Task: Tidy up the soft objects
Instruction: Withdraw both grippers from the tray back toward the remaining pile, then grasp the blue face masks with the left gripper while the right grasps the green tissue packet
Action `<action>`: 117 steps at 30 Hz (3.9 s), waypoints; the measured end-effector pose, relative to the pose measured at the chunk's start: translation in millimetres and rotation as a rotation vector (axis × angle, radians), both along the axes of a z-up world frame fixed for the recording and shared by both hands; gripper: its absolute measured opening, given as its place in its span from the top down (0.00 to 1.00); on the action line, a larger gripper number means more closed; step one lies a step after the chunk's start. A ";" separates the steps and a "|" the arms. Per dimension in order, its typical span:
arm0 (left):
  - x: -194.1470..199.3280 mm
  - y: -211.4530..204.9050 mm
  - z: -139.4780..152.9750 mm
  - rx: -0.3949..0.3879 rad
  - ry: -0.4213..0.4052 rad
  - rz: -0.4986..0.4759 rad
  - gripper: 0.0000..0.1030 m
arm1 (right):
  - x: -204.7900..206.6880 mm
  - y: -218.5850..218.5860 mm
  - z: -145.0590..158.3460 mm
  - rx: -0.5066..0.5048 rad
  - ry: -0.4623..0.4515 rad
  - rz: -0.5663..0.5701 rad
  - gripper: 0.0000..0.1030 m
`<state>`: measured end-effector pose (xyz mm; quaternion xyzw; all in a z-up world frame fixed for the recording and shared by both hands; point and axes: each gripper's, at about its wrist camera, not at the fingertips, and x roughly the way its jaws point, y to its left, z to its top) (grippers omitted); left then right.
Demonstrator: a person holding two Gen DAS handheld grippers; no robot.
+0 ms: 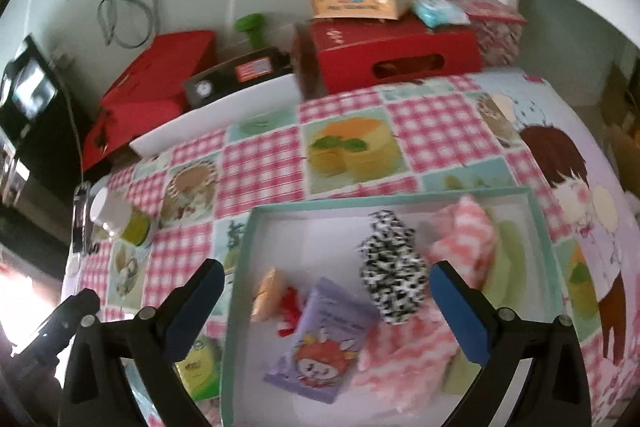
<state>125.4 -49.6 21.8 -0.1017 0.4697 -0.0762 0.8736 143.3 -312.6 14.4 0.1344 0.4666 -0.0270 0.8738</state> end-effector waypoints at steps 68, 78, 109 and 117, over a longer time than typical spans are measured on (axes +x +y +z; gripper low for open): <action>-74.3 42.6 -93.4 -0.086 0.286 0.205 0.03 | -32.2 136.0 -53.5 0.032 0.063 0.488 0.43; -71.0 36.8 -97.0 -0.114 0.295 0.167 0.22 | -25.7 147.2 -69.4 0.031 0.120 0.520 0.43; -76.4 53.0 -97.6 -0.211 0.286 0.212 0.77 | -19.2 164.7 -80.9 -0.065 0.139 0.561 0.45; -77.1 54.7 -97.5 -0.216 0.287 0.216 0.77 | -24.4 162.4 -82.4 -0.040 0.145 0.559 0.50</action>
